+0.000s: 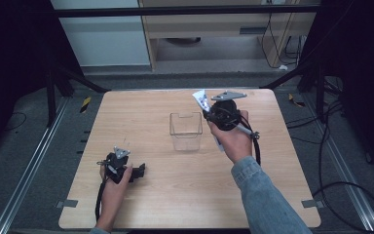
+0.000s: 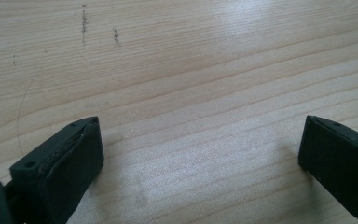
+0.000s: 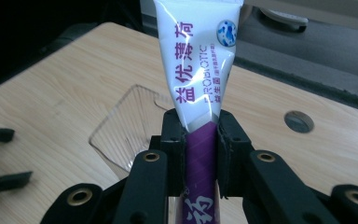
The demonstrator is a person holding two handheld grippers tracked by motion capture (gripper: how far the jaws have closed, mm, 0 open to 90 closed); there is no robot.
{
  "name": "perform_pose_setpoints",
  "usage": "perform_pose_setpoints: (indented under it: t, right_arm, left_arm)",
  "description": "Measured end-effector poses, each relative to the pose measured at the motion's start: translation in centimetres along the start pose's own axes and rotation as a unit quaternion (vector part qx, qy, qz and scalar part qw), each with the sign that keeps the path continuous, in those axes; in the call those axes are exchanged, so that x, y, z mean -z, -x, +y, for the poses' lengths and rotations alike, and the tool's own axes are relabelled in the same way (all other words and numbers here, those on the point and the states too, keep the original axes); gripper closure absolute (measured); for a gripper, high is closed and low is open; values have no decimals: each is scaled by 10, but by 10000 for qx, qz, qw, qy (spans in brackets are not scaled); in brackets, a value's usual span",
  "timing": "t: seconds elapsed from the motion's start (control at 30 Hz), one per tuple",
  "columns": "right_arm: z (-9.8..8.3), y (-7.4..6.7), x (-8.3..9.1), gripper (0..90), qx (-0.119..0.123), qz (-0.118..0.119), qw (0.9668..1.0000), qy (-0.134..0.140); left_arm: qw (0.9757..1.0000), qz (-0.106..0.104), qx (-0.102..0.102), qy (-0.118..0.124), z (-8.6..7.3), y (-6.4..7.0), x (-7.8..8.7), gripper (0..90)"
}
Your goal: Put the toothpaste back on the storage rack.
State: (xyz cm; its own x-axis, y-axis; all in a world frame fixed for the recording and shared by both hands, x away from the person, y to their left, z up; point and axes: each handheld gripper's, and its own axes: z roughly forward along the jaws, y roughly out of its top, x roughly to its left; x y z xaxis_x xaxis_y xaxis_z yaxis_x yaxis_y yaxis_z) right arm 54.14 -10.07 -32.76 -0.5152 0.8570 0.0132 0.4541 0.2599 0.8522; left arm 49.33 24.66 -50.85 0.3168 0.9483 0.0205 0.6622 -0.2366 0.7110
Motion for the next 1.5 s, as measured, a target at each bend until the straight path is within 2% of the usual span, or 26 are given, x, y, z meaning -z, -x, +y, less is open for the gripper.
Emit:
perform_pose_setpoints:
  t: [0.27,0.4,0.5,0.9,1.5]
  right_arm:
    - [26,-17,-15,757,130,53,9994,302]
    - [32,-20,-21,757,116,57,9991,401]
    - [37,-23,-32,757,163,72,9986,491]
    - [52,-34,-62,756,220,147,9981,549]
    - [54,-39,-79,754,89,219,9982,554]
  left_arm:
    - [10000,-1,9,8,0,0,0,0]
    - [10000,-1,10,8,0,0,0,0]
    - [10000,-1,10,8,0,0,0,0]
    - [10000,-13,-20,8,0,0,0,0]
    - [10000,-30,-27,9,0,0,0,0]
